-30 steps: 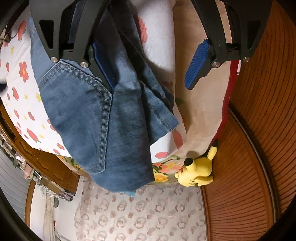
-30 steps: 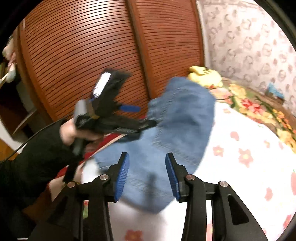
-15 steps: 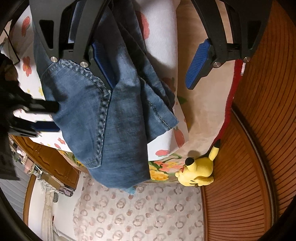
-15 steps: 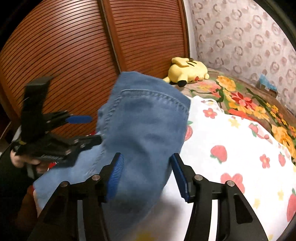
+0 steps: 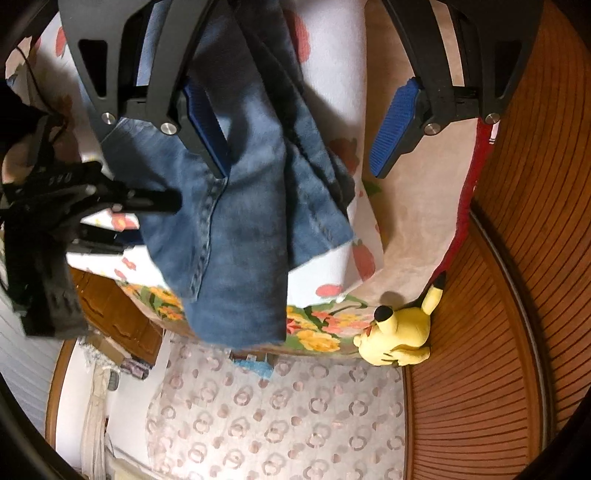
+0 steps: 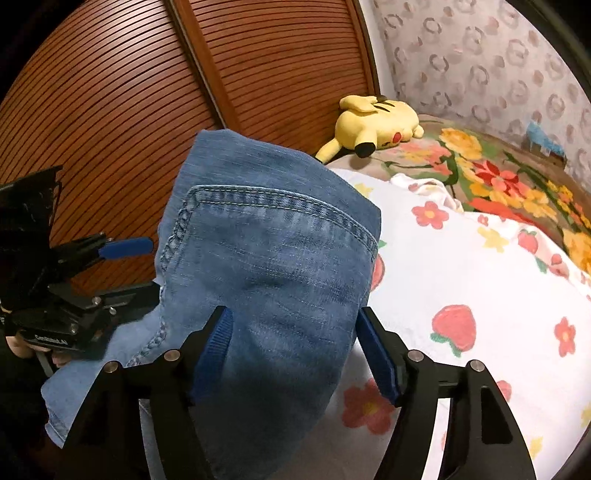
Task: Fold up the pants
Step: 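Close both tools on the jeans edge and lift it, then fold the held jeans over onto the stack with both tools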
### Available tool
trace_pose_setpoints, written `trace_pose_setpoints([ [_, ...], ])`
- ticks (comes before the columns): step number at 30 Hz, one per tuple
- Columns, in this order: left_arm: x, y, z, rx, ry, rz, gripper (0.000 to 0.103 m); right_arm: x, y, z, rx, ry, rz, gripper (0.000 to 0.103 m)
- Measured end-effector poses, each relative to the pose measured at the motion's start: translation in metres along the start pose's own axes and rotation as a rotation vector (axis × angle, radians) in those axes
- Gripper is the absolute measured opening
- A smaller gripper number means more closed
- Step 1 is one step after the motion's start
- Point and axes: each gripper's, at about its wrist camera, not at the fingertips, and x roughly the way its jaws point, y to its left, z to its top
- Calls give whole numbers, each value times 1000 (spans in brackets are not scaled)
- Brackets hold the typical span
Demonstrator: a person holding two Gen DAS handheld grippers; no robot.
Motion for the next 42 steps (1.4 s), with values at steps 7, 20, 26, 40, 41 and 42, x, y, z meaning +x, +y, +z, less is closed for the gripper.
trace_pose_setpoints([
  [7,19,2,4,-29,28,-50,76,13,-8,2,10,7,27,75],
  [20,16,-5,6,-14,26,-142,15,12,-13,6,10,-7,121,40],
  [26,3,-1,26,-20,-22,-150,12,-3,-11,13,-41,-72,147,29],
  [40,5,0,108,88,-103,-72,11,-12,-35,51,28,-187,95,26],
  [41,14,0,112,94,-93,-69,11,-8,-38,51,35,-186,79,26],
  [42,24,0,115,100,-81,-67,11,-3,-40,50,43,-184,60,26],
])
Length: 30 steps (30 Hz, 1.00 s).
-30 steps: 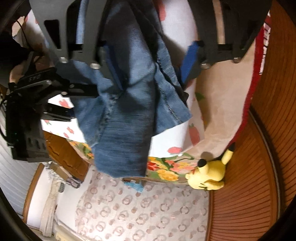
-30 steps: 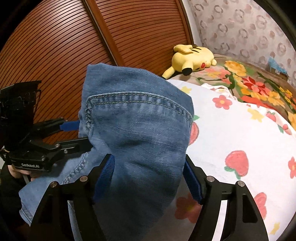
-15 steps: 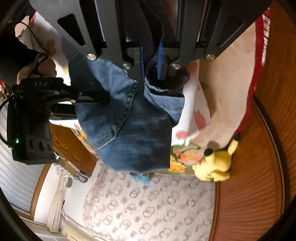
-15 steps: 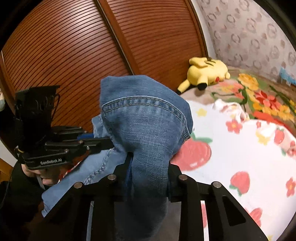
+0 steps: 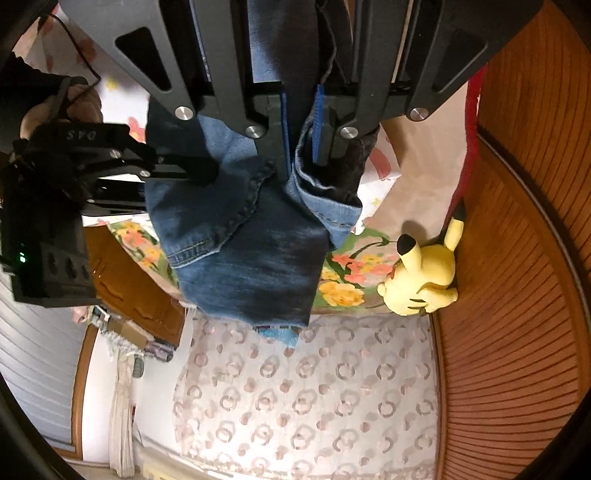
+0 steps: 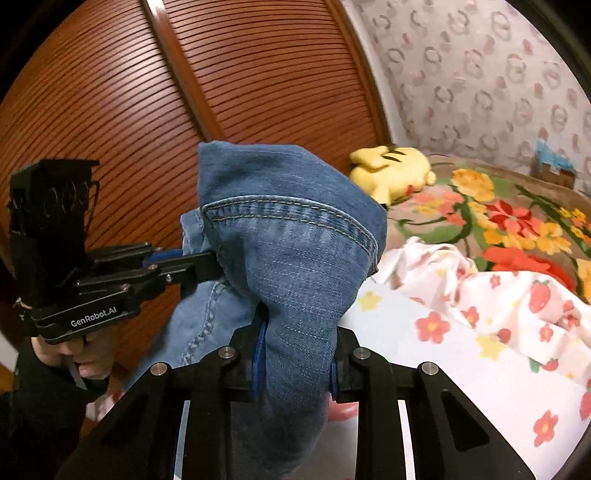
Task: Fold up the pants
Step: 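Fold the held jeans over onto the stack with both tools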
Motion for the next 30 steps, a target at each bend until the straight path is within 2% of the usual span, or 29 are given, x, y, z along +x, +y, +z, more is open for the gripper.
trace_pose_setpoints([
  [5,34,-1,3,23,52,12,11,19,-20,-7,48,28,-59,27],
  [7,40,-2,3,29,71,17,11,25,-24,-9,55,44,-83,32],
  [9,43,-2,1,33,92,20,11,33,-32,-8,76,68,-85,41],
  [13,38,1,-1,21,97,41,14,41,-32,6,79,96,-102,48],
  [18,25,0,-8,28,86,74,14,31,-29,17,15,113,-135,49],
  [23,9,-5,-13,33,65,85,14,-2,-23,25,-27,44,-151,49],
  [24,5,-7,-14,33,57,82,16,-10,-19,26,-36,25,-132,49],
  [25,3,-8,-14,31,52,78,22,-11,-18,27,-42,18,-116,47],
  [26,0,-10,-15,27,43,75,31,-11,-16,30,-53,16,-104,36],
  [28,-3,-14,-18,21,31,77,50,-4,-11,33,-82,25,-102,31],
  [30,-5,-19,-24,20,32,74,51,10,-11,38,-99,46,-105,26],
])
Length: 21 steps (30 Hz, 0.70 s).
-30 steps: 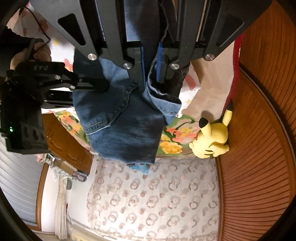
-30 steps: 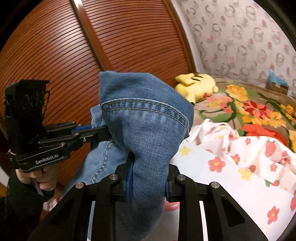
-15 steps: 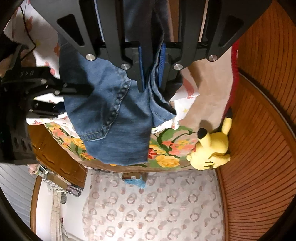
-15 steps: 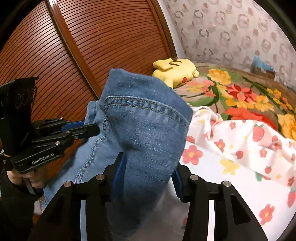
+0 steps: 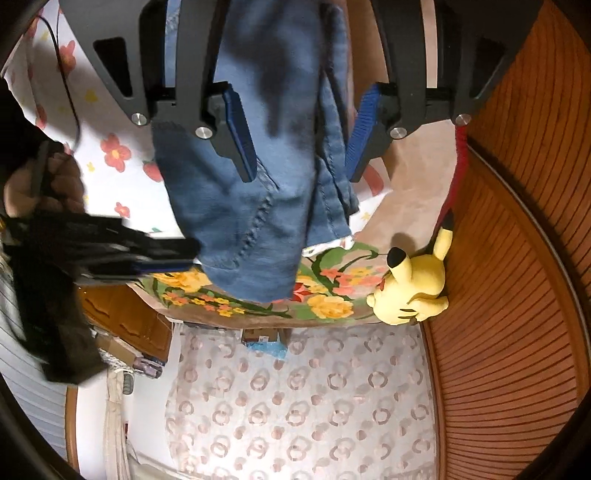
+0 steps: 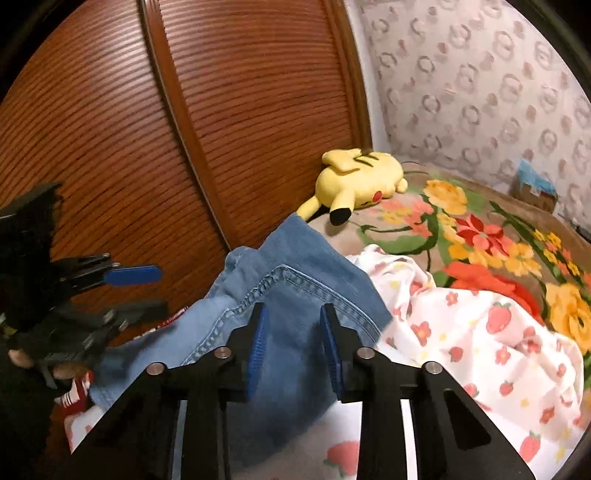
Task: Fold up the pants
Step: 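Fold the held jeans over onto the stack with both tools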
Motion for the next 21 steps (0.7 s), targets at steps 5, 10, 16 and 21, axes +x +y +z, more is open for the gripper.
trace_pose_setpoints([
  [5,1,-4,-22,-15,41,26,51,22,-1,15,-14,8,-49,26],
  [10,1,3,-44,-68,76,16,51,20,-4,20,-1,-55,-53,55],
  [16,-4,7,-55,-108,75,3,42,45,-5,26,-35,-1,-41,56],
  [21,-10,2,-60,-101,71,-22,18,56,-12,34,-23,35,16,40],
])
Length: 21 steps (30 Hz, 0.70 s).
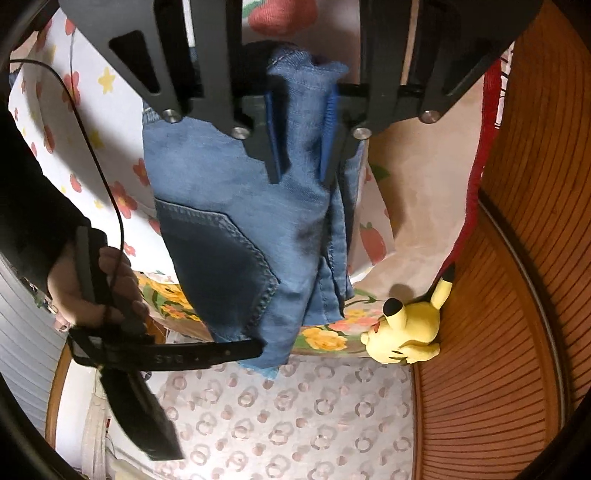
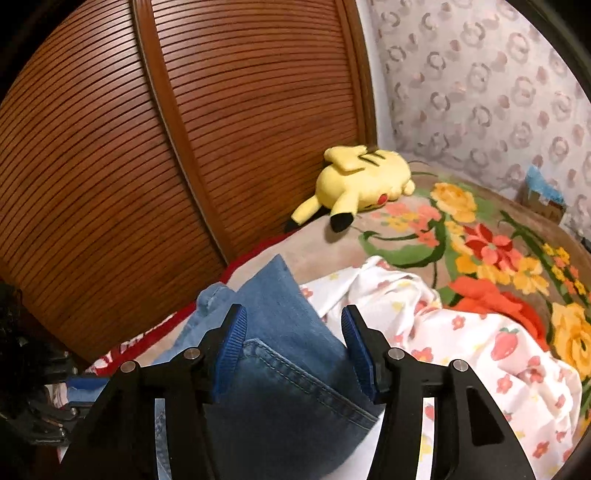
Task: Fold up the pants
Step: 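Fold the held jeans over onto the stack with both tools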
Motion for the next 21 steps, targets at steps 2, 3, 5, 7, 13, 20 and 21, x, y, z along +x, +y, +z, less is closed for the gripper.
trace_pose_setpoints([
  [2,-3,-1,-1,1,-7,-3,12,5,-2,3,-1,13,29,16],
  [3,-5,-1,-1,3,-15,1,12,5,0,4,-18,2,41,12],
  [5,-10,-1,-2,1,-27,3,10,-2,7,5,-64,-40,47,10],
  [7,-15,2,-5,-6,-32,11,10,-5,13,6,-88,-74,62,9],
  [13,-8,22,-24,-66,14,49,10,17,25,9,-105,-46,44,11],
  [20,2,22,-29,-53,31,72,10,-14,9,-1,-28,-91,-11,28],
  [21,2,22,-29,-51,31,72,10,-26,8,-5,-32,-109,-18,28],
])
